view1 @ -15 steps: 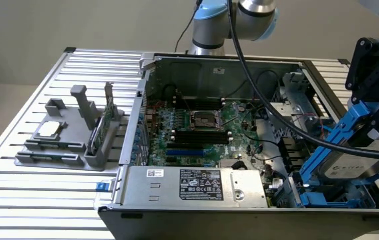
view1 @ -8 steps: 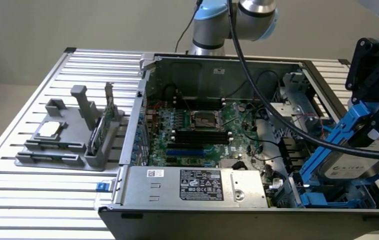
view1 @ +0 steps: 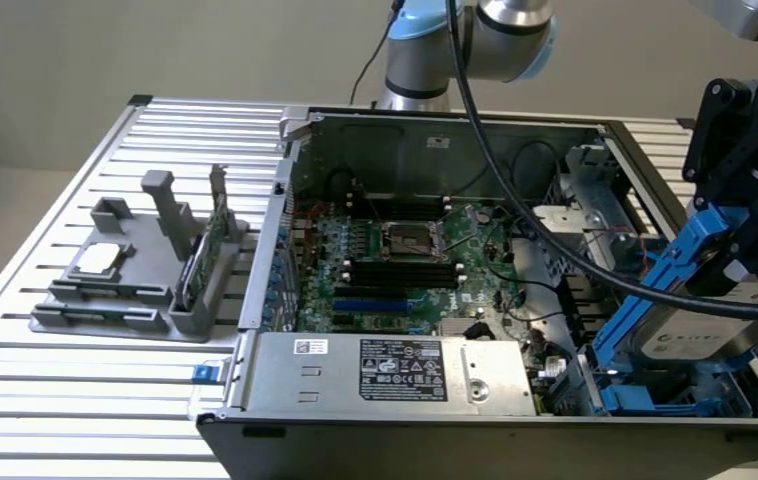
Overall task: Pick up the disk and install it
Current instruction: 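Insert the disk into the insertion slot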
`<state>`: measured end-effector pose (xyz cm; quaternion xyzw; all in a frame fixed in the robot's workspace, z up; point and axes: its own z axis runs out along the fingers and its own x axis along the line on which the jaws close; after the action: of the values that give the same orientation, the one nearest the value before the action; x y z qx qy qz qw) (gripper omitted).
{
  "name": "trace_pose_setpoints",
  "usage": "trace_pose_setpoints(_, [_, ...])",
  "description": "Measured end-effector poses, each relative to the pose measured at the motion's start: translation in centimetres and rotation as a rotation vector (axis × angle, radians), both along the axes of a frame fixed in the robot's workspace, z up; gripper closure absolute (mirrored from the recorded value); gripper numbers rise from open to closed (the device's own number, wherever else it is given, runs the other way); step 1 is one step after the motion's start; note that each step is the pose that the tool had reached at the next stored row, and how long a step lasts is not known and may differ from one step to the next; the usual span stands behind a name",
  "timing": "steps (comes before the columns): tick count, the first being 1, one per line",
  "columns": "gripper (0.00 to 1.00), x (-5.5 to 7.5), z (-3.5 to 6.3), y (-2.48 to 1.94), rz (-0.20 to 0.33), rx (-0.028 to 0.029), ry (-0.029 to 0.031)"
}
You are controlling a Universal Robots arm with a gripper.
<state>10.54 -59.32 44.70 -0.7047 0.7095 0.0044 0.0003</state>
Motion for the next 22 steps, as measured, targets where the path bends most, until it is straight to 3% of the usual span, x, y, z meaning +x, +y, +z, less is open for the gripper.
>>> trace_pose_setpoints(22, [0.67, 0.3, -1.09, 0.02, 0.0, 0.0001, 0.0])
